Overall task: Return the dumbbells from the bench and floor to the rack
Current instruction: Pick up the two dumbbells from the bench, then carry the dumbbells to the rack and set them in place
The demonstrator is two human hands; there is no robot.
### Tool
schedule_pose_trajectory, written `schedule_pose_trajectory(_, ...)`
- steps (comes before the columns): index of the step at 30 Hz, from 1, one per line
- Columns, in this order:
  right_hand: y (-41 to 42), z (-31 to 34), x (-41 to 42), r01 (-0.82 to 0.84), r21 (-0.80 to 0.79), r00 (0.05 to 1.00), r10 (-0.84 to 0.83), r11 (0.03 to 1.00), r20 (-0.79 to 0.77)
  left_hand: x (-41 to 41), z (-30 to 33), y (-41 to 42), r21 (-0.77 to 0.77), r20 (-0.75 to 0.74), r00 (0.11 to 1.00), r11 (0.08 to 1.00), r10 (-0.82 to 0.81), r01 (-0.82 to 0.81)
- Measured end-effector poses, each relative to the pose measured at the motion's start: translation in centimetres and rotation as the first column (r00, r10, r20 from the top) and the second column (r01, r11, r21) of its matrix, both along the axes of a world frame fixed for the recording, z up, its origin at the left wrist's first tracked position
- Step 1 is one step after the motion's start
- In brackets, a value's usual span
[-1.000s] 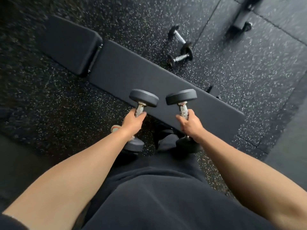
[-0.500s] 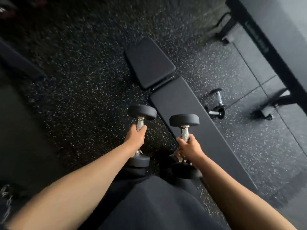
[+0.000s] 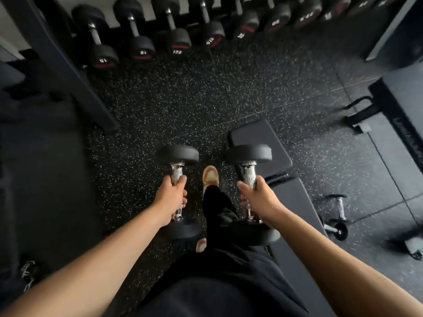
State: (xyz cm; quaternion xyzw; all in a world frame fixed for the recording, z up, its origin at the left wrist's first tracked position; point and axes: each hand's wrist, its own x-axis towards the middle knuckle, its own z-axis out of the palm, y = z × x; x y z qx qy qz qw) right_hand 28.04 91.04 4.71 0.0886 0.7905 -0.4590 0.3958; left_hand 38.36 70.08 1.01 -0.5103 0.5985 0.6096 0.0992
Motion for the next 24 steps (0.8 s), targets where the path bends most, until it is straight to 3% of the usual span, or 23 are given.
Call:
schedule_pose_trajectory(8,-13.2,1.9,-13.6,-0.149,-0.137,0.988,0.152,0.979,0.005,-12.0,4.1,-10.3,-0.062,-0.050,0.994,0.993,0.102,-0.105)
schedule_pose_trajectory(15,-22.3,3.1,-24.3,-0.283,-0.132,0.959,0.282,0.950,-0.028,-21.3,6.8,-18.5,-0.037,-0.084,0.986,0.989,0.142,-0.145)
schedule_pose_trajectory(24,-35.8,3.1,-36.3,-0.256,-0.136,0.966,0.251,0.957,-0.058,-33.7,5.9,-32.2,-0.001,-0.154,0.985,0.997,0.080,-0.082)
